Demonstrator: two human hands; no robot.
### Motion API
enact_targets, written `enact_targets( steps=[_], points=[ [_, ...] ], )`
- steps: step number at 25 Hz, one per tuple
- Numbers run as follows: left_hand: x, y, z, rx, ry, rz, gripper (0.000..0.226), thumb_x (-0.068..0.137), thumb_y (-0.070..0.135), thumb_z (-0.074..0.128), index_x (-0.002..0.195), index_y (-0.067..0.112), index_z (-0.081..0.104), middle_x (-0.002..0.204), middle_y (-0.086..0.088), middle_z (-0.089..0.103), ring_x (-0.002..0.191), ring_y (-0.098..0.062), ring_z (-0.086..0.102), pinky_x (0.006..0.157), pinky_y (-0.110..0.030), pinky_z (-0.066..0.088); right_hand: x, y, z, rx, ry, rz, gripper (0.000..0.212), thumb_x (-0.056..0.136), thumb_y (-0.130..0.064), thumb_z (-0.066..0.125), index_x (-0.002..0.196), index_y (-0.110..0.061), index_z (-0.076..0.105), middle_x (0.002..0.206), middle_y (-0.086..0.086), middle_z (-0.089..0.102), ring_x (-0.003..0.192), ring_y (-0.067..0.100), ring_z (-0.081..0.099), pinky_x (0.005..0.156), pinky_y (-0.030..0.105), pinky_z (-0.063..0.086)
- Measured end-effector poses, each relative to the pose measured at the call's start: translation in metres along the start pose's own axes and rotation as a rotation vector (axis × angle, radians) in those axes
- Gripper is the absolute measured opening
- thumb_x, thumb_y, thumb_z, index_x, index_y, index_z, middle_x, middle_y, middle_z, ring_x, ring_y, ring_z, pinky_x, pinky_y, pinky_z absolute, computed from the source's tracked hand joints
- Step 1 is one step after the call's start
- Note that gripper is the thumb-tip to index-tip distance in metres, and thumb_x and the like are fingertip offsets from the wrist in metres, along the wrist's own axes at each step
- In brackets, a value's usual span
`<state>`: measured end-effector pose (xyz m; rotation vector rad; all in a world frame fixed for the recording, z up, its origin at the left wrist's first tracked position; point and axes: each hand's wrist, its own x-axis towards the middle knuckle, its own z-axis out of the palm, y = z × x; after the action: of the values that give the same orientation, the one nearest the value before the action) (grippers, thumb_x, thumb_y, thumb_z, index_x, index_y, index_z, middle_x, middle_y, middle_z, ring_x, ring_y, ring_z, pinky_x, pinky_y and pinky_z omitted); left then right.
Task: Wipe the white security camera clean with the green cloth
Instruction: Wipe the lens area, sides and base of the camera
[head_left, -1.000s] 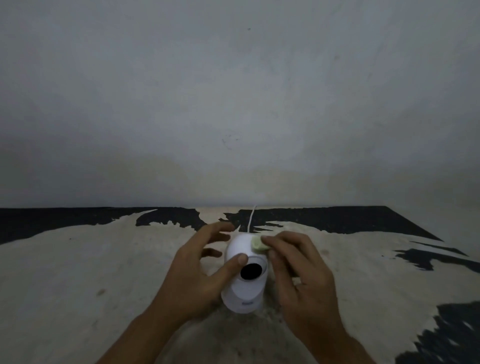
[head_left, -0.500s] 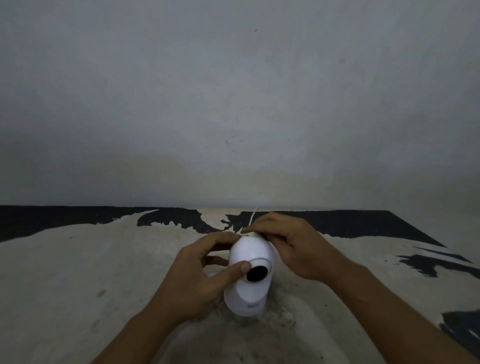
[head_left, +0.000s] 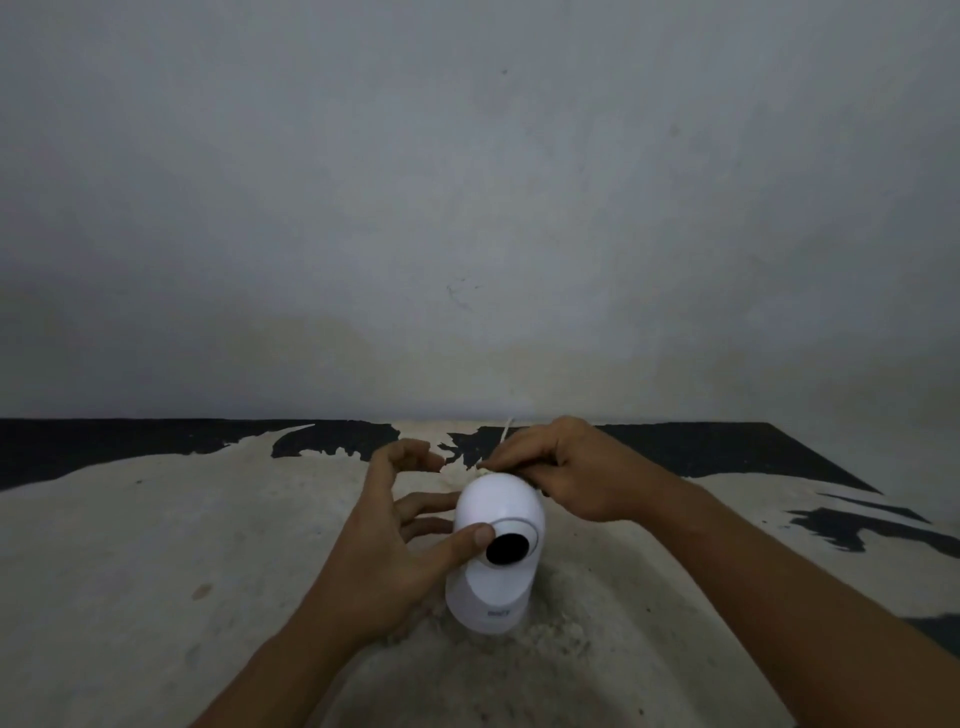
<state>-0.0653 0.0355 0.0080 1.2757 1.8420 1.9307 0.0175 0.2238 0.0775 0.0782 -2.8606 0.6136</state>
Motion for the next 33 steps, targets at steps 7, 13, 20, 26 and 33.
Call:
enact_targets(
  steps=[7,13,20,26,33],
  points=[
    [0.0,-0.001,0.0,-0.04,-0.01,-0.003,0.072,0.061,0.035,0.083,0.117,0.032,0.038,0.123,0.012,0.047,0.1,-0.012,0.064,0.08,-0.031,0.057,-0.006,-0.02,-0.012,0.25,0.168,0.025,0.02,0.09,-0.023,0.061,0.107,-0.026,0.071,0.105,-0.014,0.07,0.093,-0.003,0.064,0.079,0.017,0.051],
    [0.001,-0.001,0.0,-0.017,0.004,0.001,0.075,0.06,0.033,0.081,0.117,0.036,0.034,0.122,0.013,0.047,0.097,-0.008,0.064,0.077,-0.023,0.056,-0.007,-0.012,-0.004,0.096,0.072,0.091,0.017,0.095,-0.027,0.052,0.095,-0.029,0.069,0.09,-0.019,0.067,0.085,-0.004,0.061,0.077,0.021,0.046],
    [0.0,-0.002,0.001,-0.038,-0.003,0.004,0.075,0.059,0.034,0.081,0.118,0.037,0.034,0.12,0.015,0.048,0.098,-0.014,0.064,0.08,-0.03,0.057,-0.021,-0.027,-0.008,0.064,0.091,-0.08,0.019,0.09,-0.025,0.061,0.107,-0.026,0.07,0.108,-0.015,0.069,0.104,0.001,0.058,0.09,0.023,0.046],
    [-0.001,-0.001,0.001,-0.053,0.006,0.013,0.083,0.059,0.028,0.082,0.123,0.031,0.031,0.119,0.009,0.048,0.095,-0.016,0.065,0.081,-0.033,0.057,-0.036,-0.033,0.005,-0.183,0.174,-0.319,0.023,0.091,-0.019,0.059,0.112,-0.02,0.068,0.115,-0.009,0.068,0.108,0.011,0.054,0.086,0.031,0.048],
    [0.0,-0.004,0.0,-0.05,0.01,0.012,0.088,0.059,0.031,0.082,0.126,0.033,0.027,0.121,0.007,0.049,0.098,-0.017,0.065,0.081,-0.032,0.057,-0.013,-0.019,-0.003,0.054,0.106,0.036,0.02,0.095,-0.022,0.052,0.108,-0.025,0.067,0.103,-0.011,0.069,0.093,0.001,0.061,0.082,0.023,0.049]
  ],
)
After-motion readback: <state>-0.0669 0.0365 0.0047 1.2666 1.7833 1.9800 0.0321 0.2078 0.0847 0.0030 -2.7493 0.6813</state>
